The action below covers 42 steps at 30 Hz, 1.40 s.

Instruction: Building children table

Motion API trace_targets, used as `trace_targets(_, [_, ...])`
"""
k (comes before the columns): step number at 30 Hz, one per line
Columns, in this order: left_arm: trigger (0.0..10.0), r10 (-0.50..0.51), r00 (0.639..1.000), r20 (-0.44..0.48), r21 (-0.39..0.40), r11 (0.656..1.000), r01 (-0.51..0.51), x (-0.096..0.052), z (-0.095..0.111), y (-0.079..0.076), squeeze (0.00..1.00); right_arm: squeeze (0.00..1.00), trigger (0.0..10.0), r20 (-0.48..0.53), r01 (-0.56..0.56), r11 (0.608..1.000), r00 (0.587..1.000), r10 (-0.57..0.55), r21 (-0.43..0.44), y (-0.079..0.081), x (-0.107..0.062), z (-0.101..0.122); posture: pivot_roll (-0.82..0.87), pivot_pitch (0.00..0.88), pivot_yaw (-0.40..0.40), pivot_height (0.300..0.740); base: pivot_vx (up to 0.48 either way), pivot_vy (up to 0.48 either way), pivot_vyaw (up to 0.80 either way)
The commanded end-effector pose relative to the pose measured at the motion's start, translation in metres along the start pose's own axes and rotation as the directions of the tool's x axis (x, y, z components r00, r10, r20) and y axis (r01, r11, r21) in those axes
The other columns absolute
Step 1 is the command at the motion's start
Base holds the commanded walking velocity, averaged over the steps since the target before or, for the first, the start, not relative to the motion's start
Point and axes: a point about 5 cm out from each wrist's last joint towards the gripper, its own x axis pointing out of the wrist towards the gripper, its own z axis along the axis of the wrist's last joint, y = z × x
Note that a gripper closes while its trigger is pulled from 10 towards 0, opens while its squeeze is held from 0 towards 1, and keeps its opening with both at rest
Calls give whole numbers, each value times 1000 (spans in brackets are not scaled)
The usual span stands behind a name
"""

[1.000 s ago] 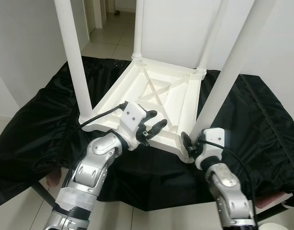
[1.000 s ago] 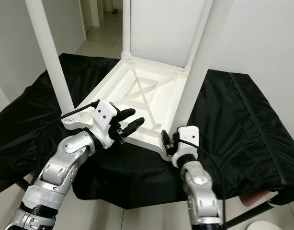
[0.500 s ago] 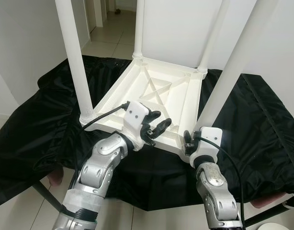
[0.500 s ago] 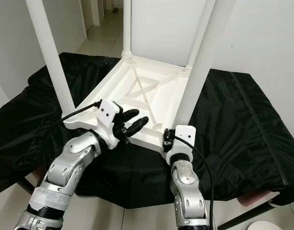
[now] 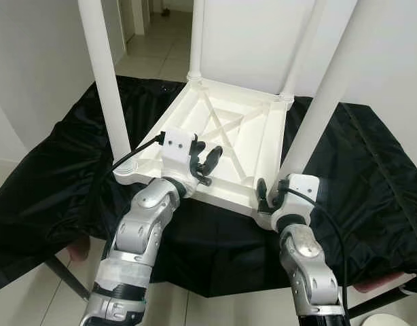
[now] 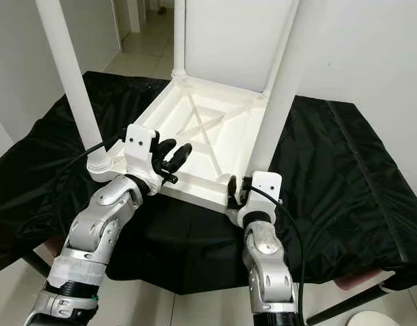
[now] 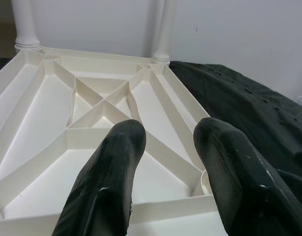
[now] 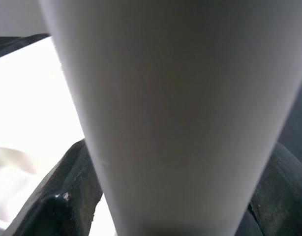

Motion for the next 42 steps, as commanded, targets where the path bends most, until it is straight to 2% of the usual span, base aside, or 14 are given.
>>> trace_targets(1, [10000,-28,999,-27,13,1000,28,5,-1,-5,0,0,10000,-13,-37,999,999,37,4,-2,2,-1,62,15,-55,740,0,0,0])
trace_targets(4, [10000,-47,998,-34,35,998,48,5,-1,-8,0,0,10000,-12,-124,992,992,123,-23,-3,2,-1,62,15,-55,740,0,0,0])
trace_targets(6, [10000,-111,993,-39,47,993,113,2,-2,-13,0,0,10000,-11,-230,970,973,230,-84,-6,2,0,53,11,-47,740,0,0,0])
trace_targets(7, [10000,-111,993,-39,47,993,113,2,-2,-13,0,0,10000,-11,-230,970,973,230,-84,-6,2,0,53,11,-47,740,0,0,0])
trace_targets(8, [10000,-147,988,-48,62,987,150,0,-3,-17,0,0,10000,-20,-299,946,954,299,-128,-9,2,0,45,2,-41,740,0,0,0])
trace_targets(9, [10000,-147,988,-48,62,987,150,0,-3,-17,0,0,10000,-20,-299,946,954,299,-128,-9,2,0,45,2,-41,740,0,0,0])
trace_targets(12, [10000,-190,980,-59,90,977,195,-2,-5,-22,0,0,10000,-53,-397,901,918,394,-175,-15,4,0,44,0,-40,740,0,0,0])
trace_targets(14, [10000,-198,978,-59,91,975,203,-2,-5,-23,0,0,10000,-55,-417,892,909,414,-173,-16,5,0,38,0,-35,740,0,0,0])
trace_targets(24, [10000,-249,967,-60,54,966,253,-3,-7,-30,0,0,10000,-96,-600,787,800,592,-147,-29,14,-2,27,0,-13,740,0,0,0])
trace_targets(25, [10000,-265,962,-63,51,962,268,-3,-7,-32,0,0,7098,-117,-626,767,780,615,-144,-31,16,-4,22,0,-5,740,0,0,0])
trace_targets(27, [10000,-275,959,-64,50,959,279,-4,-7,-33,0,0,7098,-131,-646,750,763,633,-141,-32,17,-6,22,0,-5,740,0,0,0])
trace_targets(28, [10000,-285,956,-66,55,956,289,-4,-7,-34,0,0,431,-141,-660,738,751,645,-142,-35,19,-7,20,0,1,740,0,0,0])
trace_targets(33, [10000,-311,948,-70,58,947,315,-4,-7,-37,0,0,0,-188,-699,698,715,674,-157,-43,24,-10,21,0,7,740,0,0,0])
trace_targets(42, [10000,-311,948,-74,60,947,315,-7,-8,-37,0,0,0,-206,-703,689,711,672,-176,-47,23,-12,28,0,7,740,0,0,0])
